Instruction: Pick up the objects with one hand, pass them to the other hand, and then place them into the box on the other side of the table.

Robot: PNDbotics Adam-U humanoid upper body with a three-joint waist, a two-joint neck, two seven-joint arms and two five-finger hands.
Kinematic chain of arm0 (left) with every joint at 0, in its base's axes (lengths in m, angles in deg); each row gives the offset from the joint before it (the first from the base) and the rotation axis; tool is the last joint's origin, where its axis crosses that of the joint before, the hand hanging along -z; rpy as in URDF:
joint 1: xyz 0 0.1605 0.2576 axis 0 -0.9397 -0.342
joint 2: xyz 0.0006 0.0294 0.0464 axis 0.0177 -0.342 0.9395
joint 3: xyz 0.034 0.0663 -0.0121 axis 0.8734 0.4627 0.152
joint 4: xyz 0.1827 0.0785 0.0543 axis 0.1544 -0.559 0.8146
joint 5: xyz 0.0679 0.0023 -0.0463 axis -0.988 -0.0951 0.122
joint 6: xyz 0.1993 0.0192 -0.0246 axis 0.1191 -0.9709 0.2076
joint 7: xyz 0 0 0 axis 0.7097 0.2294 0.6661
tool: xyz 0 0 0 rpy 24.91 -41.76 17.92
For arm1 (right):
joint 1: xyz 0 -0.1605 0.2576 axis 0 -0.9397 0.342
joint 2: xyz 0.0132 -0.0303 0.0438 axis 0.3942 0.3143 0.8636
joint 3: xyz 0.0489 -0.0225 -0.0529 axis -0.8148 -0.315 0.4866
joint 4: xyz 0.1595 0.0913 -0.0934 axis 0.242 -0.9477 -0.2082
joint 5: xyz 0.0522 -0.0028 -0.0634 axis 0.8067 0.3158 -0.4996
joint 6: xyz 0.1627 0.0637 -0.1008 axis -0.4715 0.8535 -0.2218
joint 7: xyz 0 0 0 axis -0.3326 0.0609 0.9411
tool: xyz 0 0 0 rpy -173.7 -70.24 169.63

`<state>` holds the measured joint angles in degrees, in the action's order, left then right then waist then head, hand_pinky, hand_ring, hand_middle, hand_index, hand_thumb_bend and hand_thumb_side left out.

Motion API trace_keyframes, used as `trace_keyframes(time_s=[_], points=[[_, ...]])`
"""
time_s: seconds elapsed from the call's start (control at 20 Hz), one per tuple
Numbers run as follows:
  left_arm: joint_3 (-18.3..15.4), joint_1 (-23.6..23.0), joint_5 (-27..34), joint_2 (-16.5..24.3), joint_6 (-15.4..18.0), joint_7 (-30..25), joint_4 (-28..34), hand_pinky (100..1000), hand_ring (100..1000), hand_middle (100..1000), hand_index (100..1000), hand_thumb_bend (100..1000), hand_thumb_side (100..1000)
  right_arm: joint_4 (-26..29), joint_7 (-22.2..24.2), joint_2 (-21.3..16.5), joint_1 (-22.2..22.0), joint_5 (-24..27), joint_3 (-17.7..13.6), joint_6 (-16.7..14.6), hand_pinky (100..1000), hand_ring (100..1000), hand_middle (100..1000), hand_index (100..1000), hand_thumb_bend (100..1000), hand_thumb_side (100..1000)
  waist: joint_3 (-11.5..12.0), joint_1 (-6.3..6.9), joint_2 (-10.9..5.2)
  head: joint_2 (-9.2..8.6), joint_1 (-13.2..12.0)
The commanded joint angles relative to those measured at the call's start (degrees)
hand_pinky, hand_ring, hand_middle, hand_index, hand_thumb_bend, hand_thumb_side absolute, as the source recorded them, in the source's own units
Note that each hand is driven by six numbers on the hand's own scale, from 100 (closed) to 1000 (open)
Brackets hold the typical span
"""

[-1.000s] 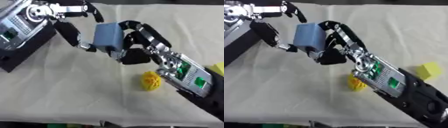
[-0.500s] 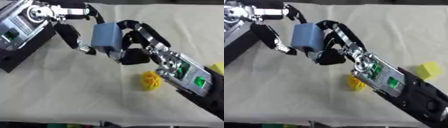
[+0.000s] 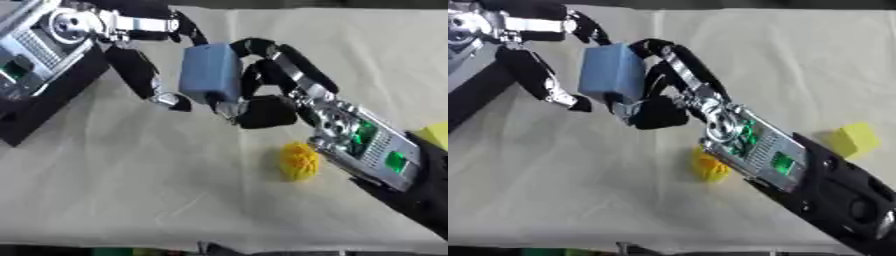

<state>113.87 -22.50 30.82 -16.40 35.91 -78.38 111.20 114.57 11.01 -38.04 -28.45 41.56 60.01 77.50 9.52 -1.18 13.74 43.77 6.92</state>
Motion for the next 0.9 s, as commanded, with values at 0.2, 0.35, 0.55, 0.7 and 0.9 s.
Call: trace_keyframes(time_s=[0.2, 0.35, 0.55, 0.7, 0.9], points=[[-0.7, 1.8, 1.9, -0.4, -1.5, 1.7, 0.1, 920, 1000, 770, 848, 453, 374, 0.9, 0.1, -0.6, 1.2, -0.2, 0.0, 0.3, 487, 471, 443, 468, 100, 100, 0.1, 0.05, -0.69, 0.35, 0.4], [-0.4, 1.9, 2.4, -0.7, -2.0, 1.7, 0.3, 920, 1000, 768, 848, 448, 386, 0.9, 0.1, -0.5, 1.4, -0.1, 0.0, 0.5, 486, 471, 443, 467, 100, 100, 0.1, 0.05, -0.65, 0.35, 0.6], [-0.2, 2.0, 3.1, -1.1, -2.7, 1.9, 0.6, 919, 1000, 763, 848, 431, 398, 0.9, 0.1, -0.5, 1.5, -0.3, 0.1, 0.6, 484, 470, 442, 463, 100, 100, 0.2, 0.02, -0.62, 0.35, 0.7], [0.0, 2.0, 3.4, -1.3, -3.3, 2.3, 0.5, 914, 1000, 756, 844, 415, 401, 0.9, 0.1, -0.4, 1.6, -0.3, 0.2, 0.7, 482, 469, 441, 461, 100, 100, 0.2, 0.01, -0.59, 0.35, 0.7], [0.1, 2.0, 3.7, -1.6, -4.2, 3.5, 0.1, 904, 1000, 738, 830, 322, 402, 0.9, 0.1, -0.4, 1.6, -0.5, 0.3, 0.8, 482, 470, 441, 461, 100, 100, 0.2, -0.01, -0.53, 0.35, 0.7]])
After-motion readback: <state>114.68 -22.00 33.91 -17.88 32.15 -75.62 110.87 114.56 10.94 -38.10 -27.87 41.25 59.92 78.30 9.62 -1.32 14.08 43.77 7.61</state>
